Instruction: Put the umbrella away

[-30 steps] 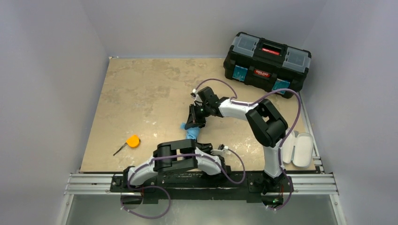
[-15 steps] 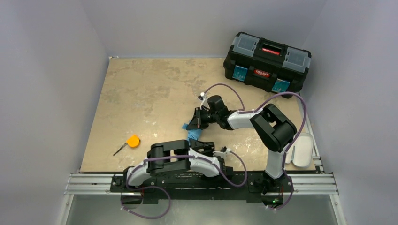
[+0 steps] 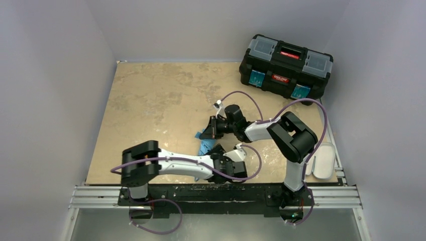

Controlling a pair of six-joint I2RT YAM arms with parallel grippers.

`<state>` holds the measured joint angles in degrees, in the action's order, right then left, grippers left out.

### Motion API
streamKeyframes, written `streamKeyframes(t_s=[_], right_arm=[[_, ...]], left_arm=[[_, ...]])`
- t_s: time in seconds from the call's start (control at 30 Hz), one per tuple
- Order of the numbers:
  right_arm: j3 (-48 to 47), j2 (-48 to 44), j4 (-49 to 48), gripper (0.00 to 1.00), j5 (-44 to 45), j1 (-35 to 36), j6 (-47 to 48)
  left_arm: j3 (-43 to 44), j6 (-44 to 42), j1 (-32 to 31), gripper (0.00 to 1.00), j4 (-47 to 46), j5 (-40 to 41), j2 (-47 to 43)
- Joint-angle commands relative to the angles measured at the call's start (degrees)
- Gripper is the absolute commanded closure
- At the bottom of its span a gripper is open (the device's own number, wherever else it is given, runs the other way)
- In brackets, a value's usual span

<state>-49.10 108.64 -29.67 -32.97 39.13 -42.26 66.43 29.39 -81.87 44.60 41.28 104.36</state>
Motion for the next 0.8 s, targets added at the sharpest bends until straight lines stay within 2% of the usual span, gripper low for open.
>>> streamKeyframes(t_s=[0.0, 0.3, 0.53, 0.67, 0.77], right_arm=[[3.65, 2.37, 9.51, 1.0, 5.18, -0.48, 3.29], [3.11, 1.32, 10.03, 1.0, 4.78, -0.46, 3.27], [1.05, 1.48, 12.06, 1.0, 4.59, -0.48, 4.05], [0.46, 1.38, 12.65, 1.0, 4.79, -0.51, 3.95], [0.08, 1.33, 13.05, 1.0, 4.85, -0.46, 3.92]], left_arm=[[-2.89, 5.97, 3.02, 0.19, -5.1, -7.47, -10.73], [-16.54, 10.86, 11.78, 0.19, -15.41, -11.24, -25.82], [-25.87, 11.46, 17.33, 0.19, -27.15, -16.29, -28.41], [-30.49, 9.84, 19.36, 0.25, -37.57, -19.42, -27.17], [-31.69, 8.6, 20.56, 0.37, -41.97, -19.39, -24.4]])
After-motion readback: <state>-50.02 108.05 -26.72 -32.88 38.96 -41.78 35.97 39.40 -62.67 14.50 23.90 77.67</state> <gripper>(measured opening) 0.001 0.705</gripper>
